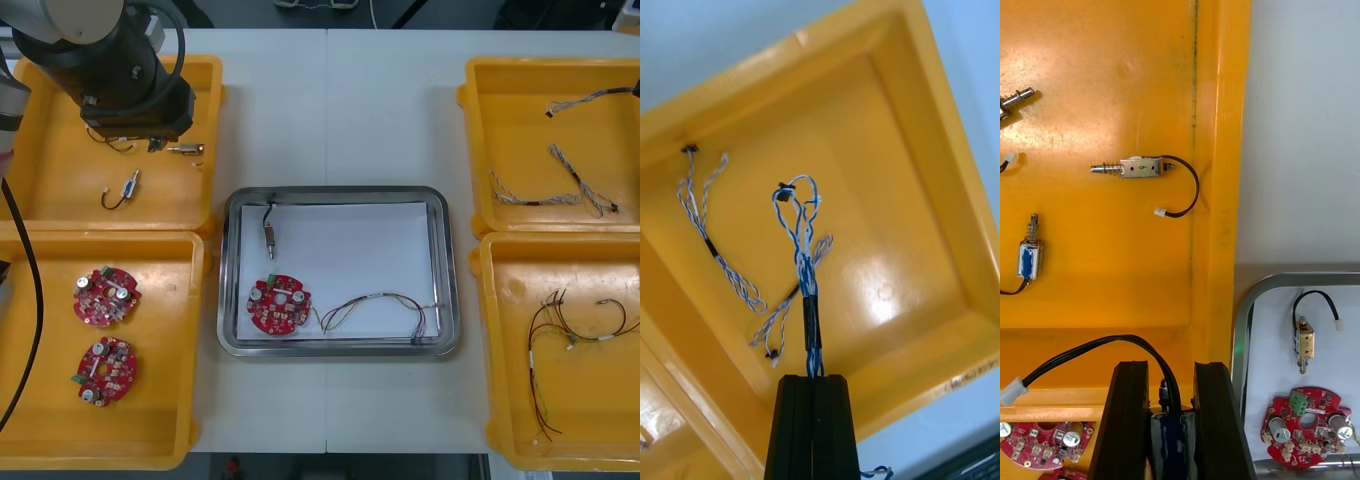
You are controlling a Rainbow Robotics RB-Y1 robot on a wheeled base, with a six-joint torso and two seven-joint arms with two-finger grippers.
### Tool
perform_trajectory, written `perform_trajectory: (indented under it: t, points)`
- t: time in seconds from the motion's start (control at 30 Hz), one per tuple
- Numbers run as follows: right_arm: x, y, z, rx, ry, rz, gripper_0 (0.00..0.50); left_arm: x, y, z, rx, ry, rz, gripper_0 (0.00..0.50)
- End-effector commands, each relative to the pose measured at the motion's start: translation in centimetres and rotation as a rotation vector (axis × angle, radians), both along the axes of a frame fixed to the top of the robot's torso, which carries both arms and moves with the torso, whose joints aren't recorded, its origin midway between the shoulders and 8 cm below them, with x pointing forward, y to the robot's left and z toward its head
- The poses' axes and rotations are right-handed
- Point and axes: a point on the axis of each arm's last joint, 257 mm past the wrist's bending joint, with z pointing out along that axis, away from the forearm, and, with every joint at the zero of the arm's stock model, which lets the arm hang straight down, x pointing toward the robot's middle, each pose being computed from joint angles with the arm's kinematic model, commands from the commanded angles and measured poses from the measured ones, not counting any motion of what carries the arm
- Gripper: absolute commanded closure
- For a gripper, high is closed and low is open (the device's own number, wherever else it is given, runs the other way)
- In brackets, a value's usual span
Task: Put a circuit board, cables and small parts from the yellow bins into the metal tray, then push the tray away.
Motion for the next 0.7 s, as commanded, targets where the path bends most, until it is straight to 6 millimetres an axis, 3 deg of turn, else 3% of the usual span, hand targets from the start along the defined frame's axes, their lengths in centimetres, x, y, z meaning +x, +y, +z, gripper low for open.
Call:
perform_trajectory:
  t: [0.03,0.43,0.7]
  points:
    - [-0.5,3.7,0.9,-0.04,-0.029,0.083,0.5,0.3,-1.0,2.7,-0.075,-0.055,0.06,0.499]
    - [-3.1,13.3,0.3,-0.023,-0.079,0.242,0.5,0.2,-1.1,2.7,-0.076,-0.054,0.056,0.498]
    - [-5.4,19.5,-1.7,0.001,-0.064,0.332,0.5,0.2,-1.0,2.7,-0.076,-0.053,0.059,0.498]
